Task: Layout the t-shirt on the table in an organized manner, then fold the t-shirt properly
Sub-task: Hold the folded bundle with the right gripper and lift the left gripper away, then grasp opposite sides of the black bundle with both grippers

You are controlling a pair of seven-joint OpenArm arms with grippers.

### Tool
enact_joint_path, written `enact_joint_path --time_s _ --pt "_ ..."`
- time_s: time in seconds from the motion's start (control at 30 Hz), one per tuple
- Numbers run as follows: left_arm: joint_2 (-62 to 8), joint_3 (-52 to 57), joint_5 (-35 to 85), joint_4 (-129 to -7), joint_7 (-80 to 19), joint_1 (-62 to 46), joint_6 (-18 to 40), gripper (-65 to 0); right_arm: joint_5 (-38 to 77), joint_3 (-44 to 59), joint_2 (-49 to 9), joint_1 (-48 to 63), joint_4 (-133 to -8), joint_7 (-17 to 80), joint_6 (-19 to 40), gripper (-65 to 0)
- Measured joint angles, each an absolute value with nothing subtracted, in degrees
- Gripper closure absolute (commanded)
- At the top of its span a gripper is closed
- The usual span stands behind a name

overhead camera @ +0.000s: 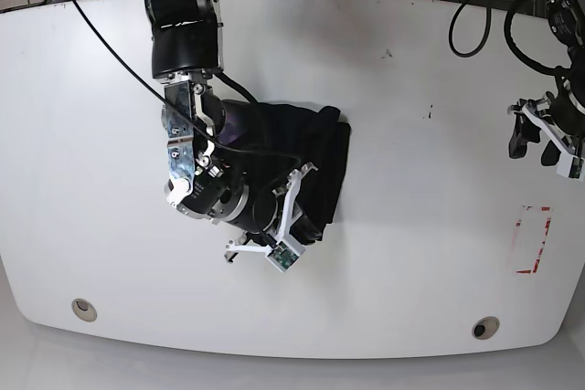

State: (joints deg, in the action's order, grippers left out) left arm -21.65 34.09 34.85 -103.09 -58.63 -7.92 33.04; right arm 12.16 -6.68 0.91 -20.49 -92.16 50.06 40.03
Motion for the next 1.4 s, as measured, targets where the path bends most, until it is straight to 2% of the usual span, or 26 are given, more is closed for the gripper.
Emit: enact_joint_path --time_s 0.53,0.7,0.8,0.87,1.0,1.1,1.17,1.4 --pt "-21.6 34.1 34.8 -103.1 -58.7 -8.8 33.0 -37.2 12.2 -6.2 2.3 -23.1 -90.3 49.4 40.1 -3.5" --pt "-21.6 34.1 34.9 -103.1 -58.6 -9.5 33.0 -37.2 12.3 -6.2 3.7 -24.3 -84.6 44.3 40.1 -4.0" --pt "-21.6 34.1 34.8 -103.1 -58.7 -9.6 33.0 -37.2 12.1 -6.2 4.2 -25.0 -80.9 41.6 40.1 -10.1" --pt "-21.6 34.1 34.9 -103.1 -58.5 -9.7 33.0 -37.2 11.7 -5.9 4.6 -25.5 -78.4 39.9 40.0 -17.0" --pt "-21.6 34.0 35.2 -103.1 -58.3 -10.4 33.0 -37.2 11.4 -5.9 5.0 -26.0 -74.4 36.9 39.7 -36.9" --pt "-21.8 32.2 34.4 -103.1 -58.5 -10.7 32.8 -37.2 11.4 -6.1 5.2 -25.8 -73.9 36.2 39.7 -46.8" --pt "-22.1 29.6 34.4 -103.1 -58.5 -10.6 32.7 -37.2 11.5 -6.2 5.2 -25.3 -75.4 36.3 40.0 -49.6" --pt "-21.6 17.2 34.4 -105.7 -57.9 -8.7 32.8 -37.2 12.5 -6.1 1.8 -19.0 -87.5 36.7 40.5 -49.1"
